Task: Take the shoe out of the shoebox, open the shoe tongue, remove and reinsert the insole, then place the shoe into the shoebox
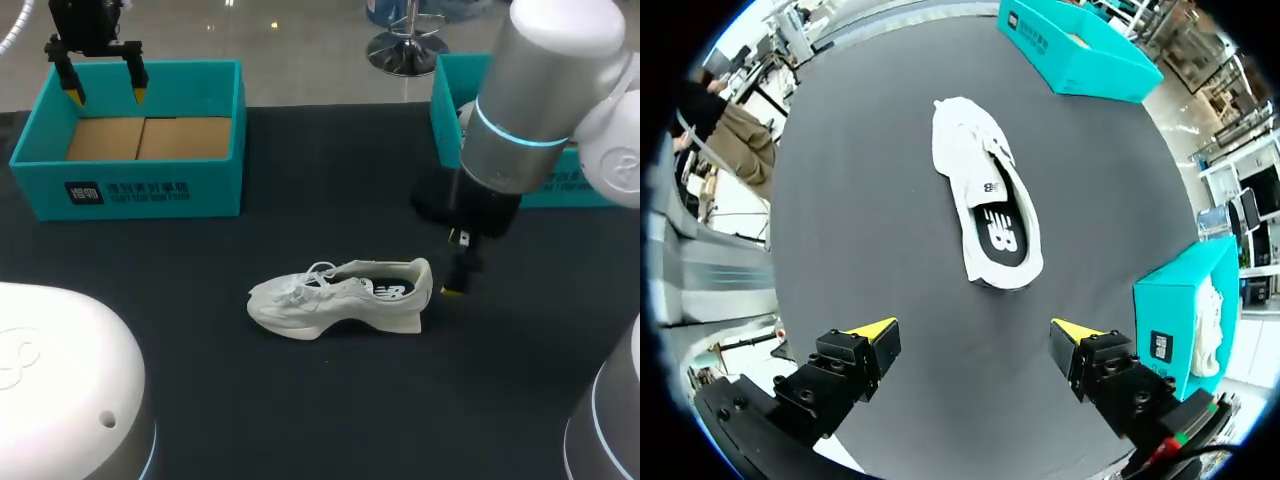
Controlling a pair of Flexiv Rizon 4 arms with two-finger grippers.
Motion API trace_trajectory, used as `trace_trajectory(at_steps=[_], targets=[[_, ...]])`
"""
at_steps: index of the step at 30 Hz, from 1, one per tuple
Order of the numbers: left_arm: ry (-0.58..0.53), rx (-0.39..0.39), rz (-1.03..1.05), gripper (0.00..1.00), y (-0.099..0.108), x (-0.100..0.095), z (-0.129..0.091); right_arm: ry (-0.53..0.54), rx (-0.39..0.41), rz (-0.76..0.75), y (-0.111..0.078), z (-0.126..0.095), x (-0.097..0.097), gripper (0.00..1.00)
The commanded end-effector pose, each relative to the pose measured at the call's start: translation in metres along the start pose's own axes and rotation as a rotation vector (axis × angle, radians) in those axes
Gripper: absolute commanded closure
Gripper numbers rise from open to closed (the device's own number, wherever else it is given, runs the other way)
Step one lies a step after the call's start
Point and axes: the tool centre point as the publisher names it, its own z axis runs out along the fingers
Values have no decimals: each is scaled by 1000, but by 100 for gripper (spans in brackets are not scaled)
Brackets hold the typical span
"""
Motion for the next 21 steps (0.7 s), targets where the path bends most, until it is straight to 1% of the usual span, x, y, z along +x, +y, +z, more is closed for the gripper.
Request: trace_trajectory(at_steps=[1,13,15,18,20,21], targets=[[-1,-1,0,0,0,0,0,1,-19,-43,-4,1,1,0],[-1,-1,0,0,0,0,0,1,-19,-43,-4,1,1,0],[-1,-1,0,0,0,0,0,17,-67,-54,-6,6,-1,0],[-1,-1,0,0,0,0,0,13,-164,-77,-13,14,0,0],[-1,-1,0,0,0,0,0,37,-183,-92,-21,23,1,0],[-1,-1,0,0,0,0,0,37,-215,-101,-24,27,0,0]])
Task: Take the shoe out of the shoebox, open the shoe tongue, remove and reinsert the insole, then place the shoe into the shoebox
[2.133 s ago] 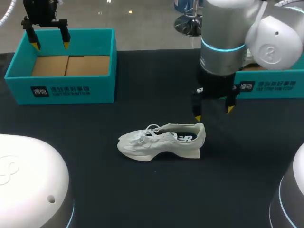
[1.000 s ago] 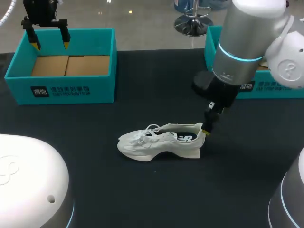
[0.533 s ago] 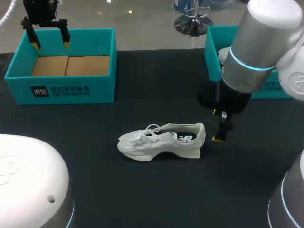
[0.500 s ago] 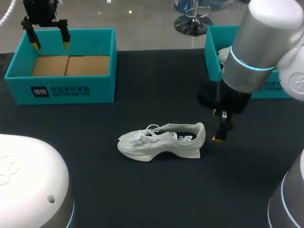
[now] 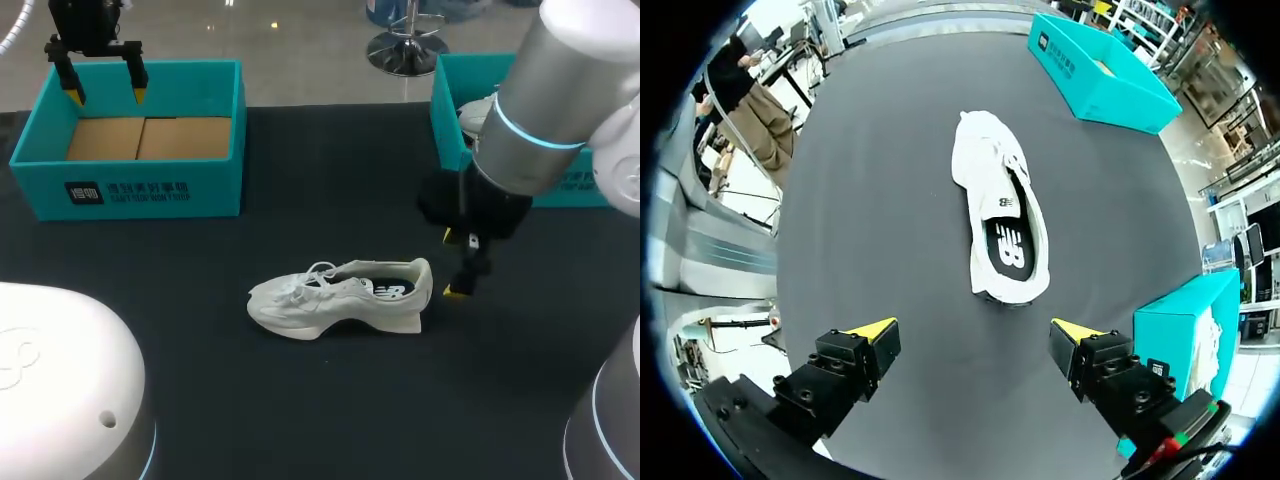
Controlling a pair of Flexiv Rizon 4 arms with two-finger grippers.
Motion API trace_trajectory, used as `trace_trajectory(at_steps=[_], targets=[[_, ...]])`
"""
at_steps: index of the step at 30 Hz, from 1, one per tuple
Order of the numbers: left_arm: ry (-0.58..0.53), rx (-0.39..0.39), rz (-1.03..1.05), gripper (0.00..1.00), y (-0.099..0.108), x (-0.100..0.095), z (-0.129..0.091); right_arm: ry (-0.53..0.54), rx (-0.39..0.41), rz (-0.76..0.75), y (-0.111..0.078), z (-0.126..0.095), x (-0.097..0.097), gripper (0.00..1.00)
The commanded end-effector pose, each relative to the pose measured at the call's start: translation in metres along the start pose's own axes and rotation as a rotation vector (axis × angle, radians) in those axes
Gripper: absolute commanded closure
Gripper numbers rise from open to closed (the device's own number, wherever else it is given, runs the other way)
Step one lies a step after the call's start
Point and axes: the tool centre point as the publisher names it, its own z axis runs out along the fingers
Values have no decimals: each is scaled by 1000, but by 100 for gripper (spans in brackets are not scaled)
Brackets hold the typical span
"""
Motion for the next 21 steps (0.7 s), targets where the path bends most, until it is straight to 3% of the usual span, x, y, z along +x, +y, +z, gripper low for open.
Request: trace_trajectory(at_steps=[1,8,17,21], targets=[[-1,-1,0,0,0,0,0,7,-149,-24,-31,21,4,0],[-1,-1,0,0,0,0,0,-38,-376,-194,-42,31,1,0],[-1,-1,0,0,0,0,0,-37,-666,-266,-44,37,-13,0],[-1,-1,0,0,0,0,0,-22,-709,-276,-41,37,-18,0]])
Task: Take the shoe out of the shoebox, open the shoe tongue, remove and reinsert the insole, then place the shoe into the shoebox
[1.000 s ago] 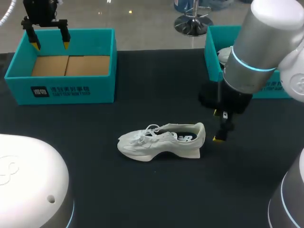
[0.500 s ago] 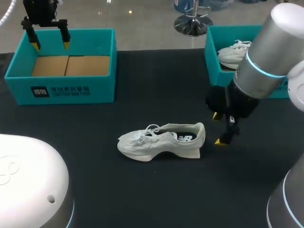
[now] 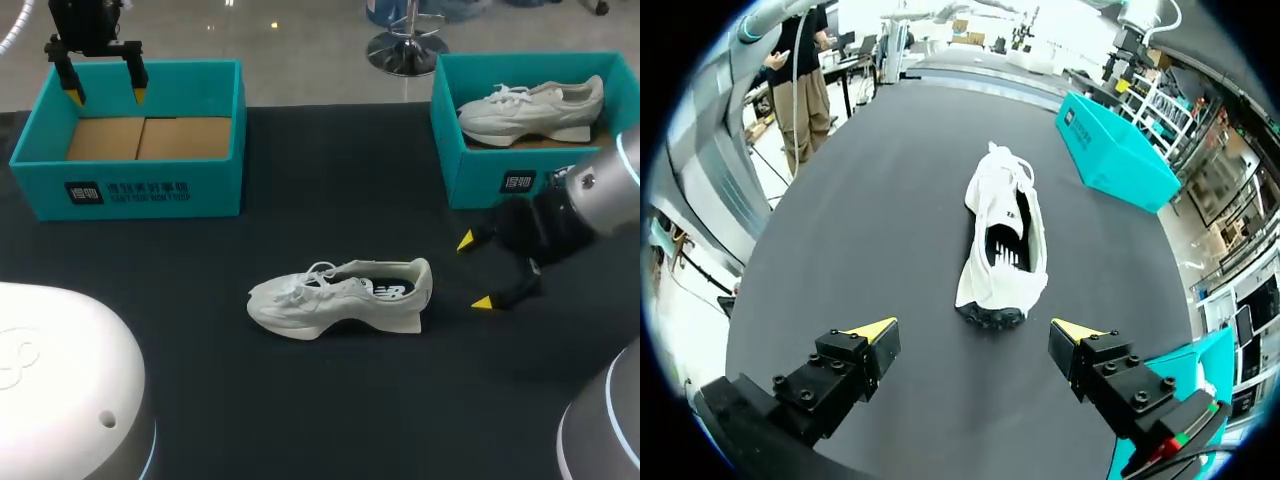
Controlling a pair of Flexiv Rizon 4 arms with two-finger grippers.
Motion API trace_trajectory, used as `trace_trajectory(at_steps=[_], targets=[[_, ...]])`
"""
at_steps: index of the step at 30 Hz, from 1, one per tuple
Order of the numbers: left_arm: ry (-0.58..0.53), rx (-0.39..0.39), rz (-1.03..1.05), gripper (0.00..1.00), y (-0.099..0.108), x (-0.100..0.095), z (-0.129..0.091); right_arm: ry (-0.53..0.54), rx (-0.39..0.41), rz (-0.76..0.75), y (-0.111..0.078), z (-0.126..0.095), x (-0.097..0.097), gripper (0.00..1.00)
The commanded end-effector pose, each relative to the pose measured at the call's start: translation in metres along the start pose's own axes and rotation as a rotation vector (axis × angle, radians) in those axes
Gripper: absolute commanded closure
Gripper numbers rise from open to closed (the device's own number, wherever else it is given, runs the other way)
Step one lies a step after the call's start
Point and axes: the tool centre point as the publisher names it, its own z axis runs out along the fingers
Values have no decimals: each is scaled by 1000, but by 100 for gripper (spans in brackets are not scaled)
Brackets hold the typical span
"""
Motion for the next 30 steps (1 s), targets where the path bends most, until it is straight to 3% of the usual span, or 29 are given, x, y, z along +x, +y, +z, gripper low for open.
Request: trace_trajectory(at_steps=[1,11,26,30], targets=[[-1,-1,0,0,0,0,0,-14,-311,-5,-8,4,-1,0],[-1,-1,0,0,0,0,0,-44,-424,56,-15,8,1,0],[-1,-1,0,0,0,0,0,-25,-420,130,-18,16,-4,0],[-1,-1,0,0,0,0,0,-22,-379,189,-19,15,-5,0]])
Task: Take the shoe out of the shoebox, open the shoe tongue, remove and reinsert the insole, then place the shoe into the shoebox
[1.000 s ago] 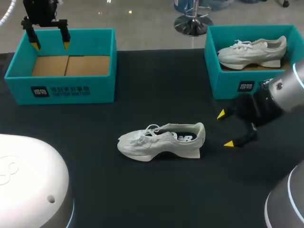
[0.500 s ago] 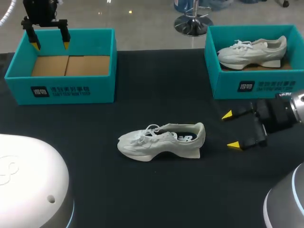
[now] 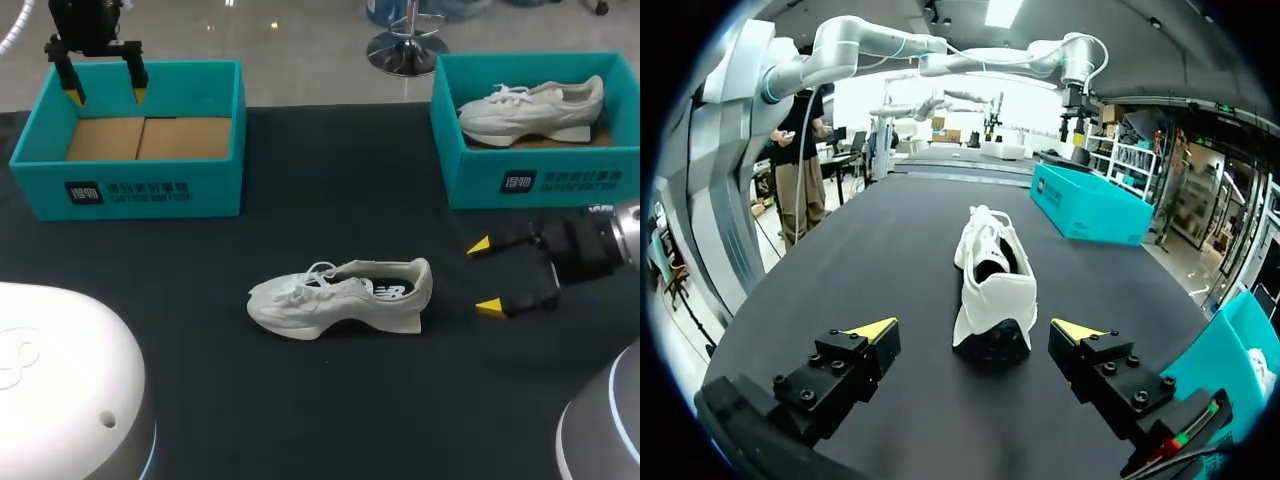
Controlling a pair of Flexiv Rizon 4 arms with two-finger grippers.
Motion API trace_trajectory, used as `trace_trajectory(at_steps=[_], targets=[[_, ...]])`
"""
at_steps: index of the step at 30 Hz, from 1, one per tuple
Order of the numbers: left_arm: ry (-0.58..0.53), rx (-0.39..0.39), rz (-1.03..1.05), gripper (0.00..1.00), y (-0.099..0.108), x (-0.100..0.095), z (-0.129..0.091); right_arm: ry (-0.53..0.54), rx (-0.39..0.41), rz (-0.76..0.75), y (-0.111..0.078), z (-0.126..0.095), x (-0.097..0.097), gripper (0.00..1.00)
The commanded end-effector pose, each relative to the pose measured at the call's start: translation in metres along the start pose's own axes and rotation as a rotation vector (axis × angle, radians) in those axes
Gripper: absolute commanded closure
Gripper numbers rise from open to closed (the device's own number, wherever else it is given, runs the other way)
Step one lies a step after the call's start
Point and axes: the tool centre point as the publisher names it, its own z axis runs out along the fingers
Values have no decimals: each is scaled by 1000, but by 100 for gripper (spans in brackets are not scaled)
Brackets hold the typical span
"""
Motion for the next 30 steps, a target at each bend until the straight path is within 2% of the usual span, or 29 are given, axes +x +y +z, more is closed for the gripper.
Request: trace_trajectory(at_steps=[1,12,14,18,30], targets=[[-1,-1,0,0,0,0,0,0,33,25,3,1,-3,0],[-1,-1,0,0,0,0,0,0,33,25,3,1,-3,0],[-1,-1,0,0,0,0,0,6,11,35,-2,3,-2,0],[-1,-1,0,0,0,0,0,-23,-109,21,-8,7,0,0],[-1,-1,0,0,0,0,0,-44,-170,21,-13,20,-4,0]])
